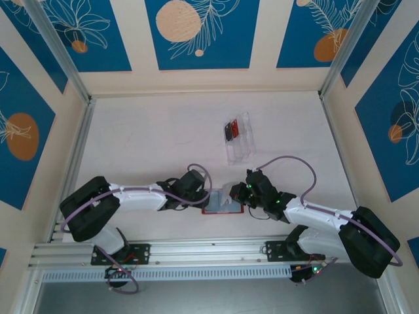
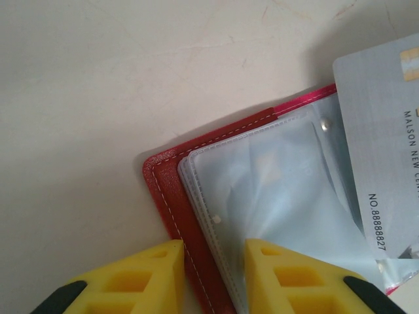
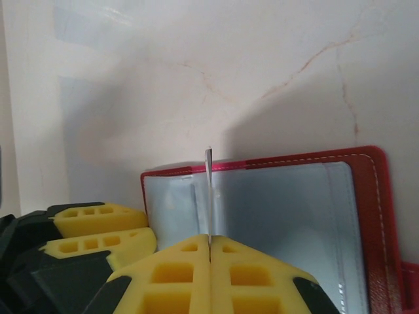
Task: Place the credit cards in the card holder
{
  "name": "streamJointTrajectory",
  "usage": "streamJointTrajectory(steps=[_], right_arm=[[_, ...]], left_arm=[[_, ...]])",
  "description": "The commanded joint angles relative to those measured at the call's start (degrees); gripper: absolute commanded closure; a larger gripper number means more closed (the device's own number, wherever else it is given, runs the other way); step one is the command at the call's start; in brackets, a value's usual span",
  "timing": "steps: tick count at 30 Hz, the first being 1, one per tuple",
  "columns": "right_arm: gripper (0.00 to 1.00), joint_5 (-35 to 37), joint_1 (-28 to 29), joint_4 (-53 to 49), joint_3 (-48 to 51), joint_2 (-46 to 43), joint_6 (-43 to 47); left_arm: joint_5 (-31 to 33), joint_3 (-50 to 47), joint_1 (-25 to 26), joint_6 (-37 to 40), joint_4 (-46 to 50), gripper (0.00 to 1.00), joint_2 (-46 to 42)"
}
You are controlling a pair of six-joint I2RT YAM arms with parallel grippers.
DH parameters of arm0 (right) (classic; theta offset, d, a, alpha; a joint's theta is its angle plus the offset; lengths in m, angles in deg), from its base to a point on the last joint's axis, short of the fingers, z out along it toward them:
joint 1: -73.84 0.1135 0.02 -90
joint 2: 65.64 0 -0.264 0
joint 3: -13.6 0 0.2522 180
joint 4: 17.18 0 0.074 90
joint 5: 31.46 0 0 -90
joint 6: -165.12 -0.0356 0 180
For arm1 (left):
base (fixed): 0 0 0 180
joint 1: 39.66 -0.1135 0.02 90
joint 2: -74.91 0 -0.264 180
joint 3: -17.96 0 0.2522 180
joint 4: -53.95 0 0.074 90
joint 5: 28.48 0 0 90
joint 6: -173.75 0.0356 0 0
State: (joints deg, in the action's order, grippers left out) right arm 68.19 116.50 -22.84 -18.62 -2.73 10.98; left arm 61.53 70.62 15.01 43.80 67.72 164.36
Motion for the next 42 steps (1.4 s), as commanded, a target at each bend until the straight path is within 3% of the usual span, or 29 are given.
streamJointTrajectory(steps=[1,15,30,42], right_arm=[[1.0,0.0,0.3,2.0,0.3,0.0,-1.2],[1.0,-2.0,1.6,7.4,0.1,6.5,-2.3],[1.0,2.4,4.6,1.9,2.0,2.8,-5.8],[1.0,3.8,6.9,-0.4,4.2,5.0,-9.2]], left_arm=[[-1.5,-1.4,1.3,0.7,4.7,0.72,0.8],[-1.3,-1.9,1.3,0.7,4.6,0.72,0.1],[-1.4,-1.9,1.3,0.7,4.7,0.72,0.1],[-1.3,-1.6,1.3,0.6,4.8,0.71,0.4]])
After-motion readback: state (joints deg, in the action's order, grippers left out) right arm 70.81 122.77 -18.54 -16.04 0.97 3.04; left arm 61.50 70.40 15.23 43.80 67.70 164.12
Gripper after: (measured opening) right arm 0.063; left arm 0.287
